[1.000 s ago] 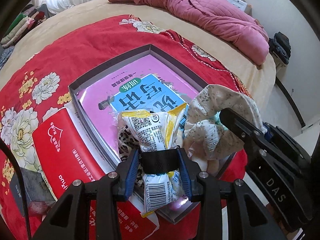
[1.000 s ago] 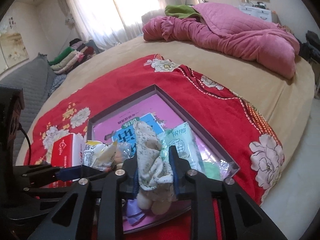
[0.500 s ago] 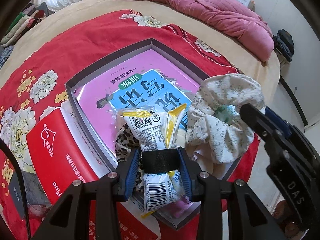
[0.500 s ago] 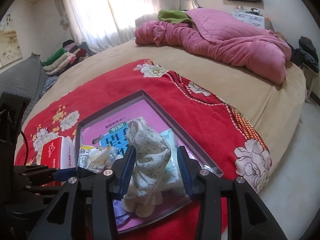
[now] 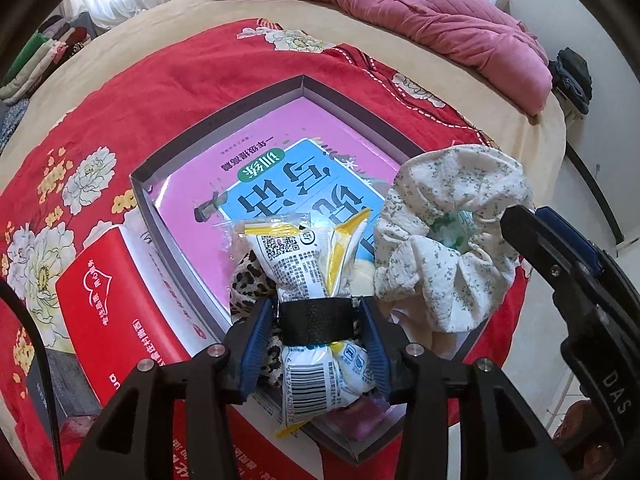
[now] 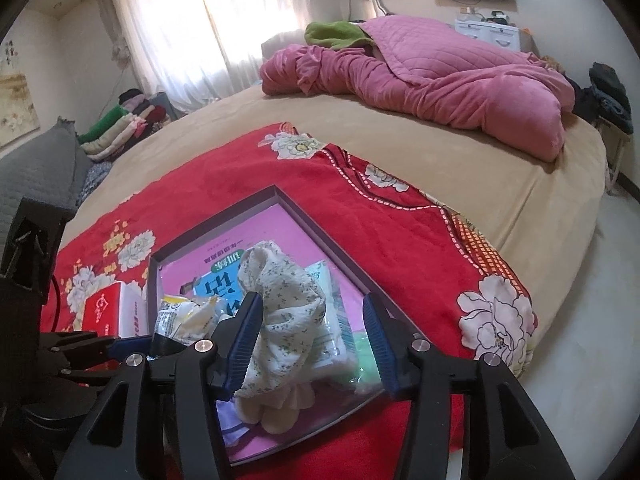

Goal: Organize soft objects
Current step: 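Lower the snack bag into the tray with the left gripper while the right lowers the floral cloth, then open both grippers and move them back over the remaining items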

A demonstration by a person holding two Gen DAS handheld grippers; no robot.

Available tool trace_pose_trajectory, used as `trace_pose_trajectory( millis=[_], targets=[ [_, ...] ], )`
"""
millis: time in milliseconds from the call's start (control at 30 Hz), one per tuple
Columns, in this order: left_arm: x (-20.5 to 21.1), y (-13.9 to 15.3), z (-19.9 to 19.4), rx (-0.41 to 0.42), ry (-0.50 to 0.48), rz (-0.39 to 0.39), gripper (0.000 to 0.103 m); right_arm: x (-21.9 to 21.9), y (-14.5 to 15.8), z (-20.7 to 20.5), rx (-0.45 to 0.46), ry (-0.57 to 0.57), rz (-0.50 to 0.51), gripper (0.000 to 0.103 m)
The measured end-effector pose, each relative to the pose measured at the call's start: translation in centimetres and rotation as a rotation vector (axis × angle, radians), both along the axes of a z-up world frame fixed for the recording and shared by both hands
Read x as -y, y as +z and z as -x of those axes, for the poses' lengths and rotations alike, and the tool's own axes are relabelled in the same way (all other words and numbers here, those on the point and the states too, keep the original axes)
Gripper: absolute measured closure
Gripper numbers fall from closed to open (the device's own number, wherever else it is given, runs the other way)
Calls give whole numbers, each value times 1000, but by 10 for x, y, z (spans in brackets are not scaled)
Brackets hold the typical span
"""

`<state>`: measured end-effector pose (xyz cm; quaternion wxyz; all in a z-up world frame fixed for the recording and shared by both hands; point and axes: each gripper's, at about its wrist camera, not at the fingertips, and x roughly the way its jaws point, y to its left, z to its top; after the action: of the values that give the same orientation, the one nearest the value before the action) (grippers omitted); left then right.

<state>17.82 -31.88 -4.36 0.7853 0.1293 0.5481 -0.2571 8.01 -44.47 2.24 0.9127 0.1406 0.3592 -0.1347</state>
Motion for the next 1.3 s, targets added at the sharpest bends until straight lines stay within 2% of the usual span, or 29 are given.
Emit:
trace_pose_trajectory(
  millis=[100,367,500,1000,1300],
  targets=[
    [-1,1,2,-14,-14,17,49,0,3,2,6,-4,4,43],
    [-4,8,5,7,-10,7,48,-1,9,5,12,-8,6,42],
    [-7,12,6,18,-1,13,41,0,10,6,13,-10,7,37],
    [-14,21,9,35,15,38,37,-3,13,7,2,-12,19,36],
    [-22,29,13,50,39,52,35,0,12,8,-6,-26,20,31]
  ],
)
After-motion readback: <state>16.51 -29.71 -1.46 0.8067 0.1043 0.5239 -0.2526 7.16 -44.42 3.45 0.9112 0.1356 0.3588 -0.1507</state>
